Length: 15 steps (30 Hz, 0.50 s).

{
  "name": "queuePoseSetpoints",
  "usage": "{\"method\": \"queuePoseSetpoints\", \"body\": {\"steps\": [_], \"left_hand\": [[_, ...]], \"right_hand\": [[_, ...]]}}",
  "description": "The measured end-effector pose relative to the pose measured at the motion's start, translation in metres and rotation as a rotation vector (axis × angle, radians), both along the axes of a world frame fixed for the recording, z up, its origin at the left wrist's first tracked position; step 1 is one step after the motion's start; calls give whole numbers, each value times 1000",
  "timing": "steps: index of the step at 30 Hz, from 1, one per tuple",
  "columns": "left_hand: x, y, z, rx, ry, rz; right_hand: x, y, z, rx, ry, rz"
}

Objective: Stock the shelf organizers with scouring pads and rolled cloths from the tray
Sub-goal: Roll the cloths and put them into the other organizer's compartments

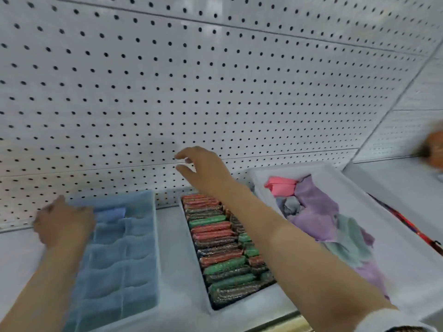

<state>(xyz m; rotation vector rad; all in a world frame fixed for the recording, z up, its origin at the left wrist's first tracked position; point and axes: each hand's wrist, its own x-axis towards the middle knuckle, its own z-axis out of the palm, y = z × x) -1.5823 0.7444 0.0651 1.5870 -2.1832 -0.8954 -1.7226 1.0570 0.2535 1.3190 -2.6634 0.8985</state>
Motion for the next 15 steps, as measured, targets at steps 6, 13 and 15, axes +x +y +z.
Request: {"method": "queuePoseSetpoints", "body": {"steps": [6, 13, 15], "left_hand": [[-74, 280, 151, -336, 240, -552], [-133, 446, 109, -367, -46, -1078], [-136, 456, 103, -369, -176, -1067]], "right_hand": [[-97, 157, -8, 55, -71, -262], [-178, 319, -88, 343, -208, -673], [-188, 333, -103, 341, -291, -680]]}}
